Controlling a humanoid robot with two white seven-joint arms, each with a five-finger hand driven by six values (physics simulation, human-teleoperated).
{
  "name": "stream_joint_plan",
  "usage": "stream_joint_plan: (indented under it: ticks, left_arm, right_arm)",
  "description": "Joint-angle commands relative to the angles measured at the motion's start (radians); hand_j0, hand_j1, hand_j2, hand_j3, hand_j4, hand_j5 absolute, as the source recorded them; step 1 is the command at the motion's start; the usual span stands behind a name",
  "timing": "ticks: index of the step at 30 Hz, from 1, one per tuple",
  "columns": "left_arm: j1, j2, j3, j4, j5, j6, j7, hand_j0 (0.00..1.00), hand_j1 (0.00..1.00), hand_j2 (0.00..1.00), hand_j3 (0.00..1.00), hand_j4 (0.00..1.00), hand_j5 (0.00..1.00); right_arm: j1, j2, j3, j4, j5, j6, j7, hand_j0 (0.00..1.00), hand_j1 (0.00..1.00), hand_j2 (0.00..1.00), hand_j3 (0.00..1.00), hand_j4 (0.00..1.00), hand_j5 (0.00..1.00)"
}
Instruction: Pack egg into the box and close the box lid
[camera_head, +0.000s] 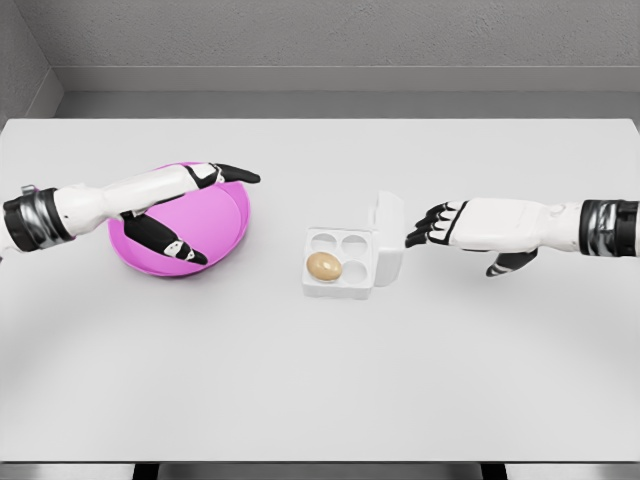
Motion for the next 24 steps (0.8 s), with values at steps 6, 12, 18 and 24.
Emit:
stream_joint_plan:
  ticks: [6, 12, 18, 24]
  left_arm:
    - [0.002, 0.002, -0.004, 0.004, 0.002, 0.002, 0.0, 1.0, 1.0, 1.0, 1.0, 1.0, 1.0]
    - [0.0, 0.002, -0.004, 0.009, -0.001, 0.002, 0.0, 1.0, 1.0, 1.0, 1.0, 1.0, 1.0]
    - [-0.002, -0.001, -0.004, 0.01, -0.005, 0.002, 0.0, 1.0, 1.0, 1.0, 1.0, 1.0, 1.0]
    - [0.0, -0.005, -0.007, 0.018, -0.015, 0.002, 0.0, 1.0, 1.0, 1.0, 1.0, 1.0, 1.0]
  right_arm:
    - [-0.006, 0.0, -0.001, -0.027, -0.006, 0.002, -0.009, 1.0, 1.0, 1.0, 1.0, 1.0, 1.0]
    - [-0.008, 0.016, 0.0, -0.036, -0.004, 0.002, -0.008, 1.0, 1.0, 1.0, 1.0, 1.0, 1.0]
    - [-0.008, 0.066, 0.015, -0.03, -0.006, 0.002, -0.003, 1.0, 1.0, 1.0, 1.0, 1.0, 1.0]
    - [-0.008, 0.039, -0.034, 0.017, -0.006, 0.002, -0.008, 1.0, 1.0, 1.0, 1.0, 1.0, 1.0]
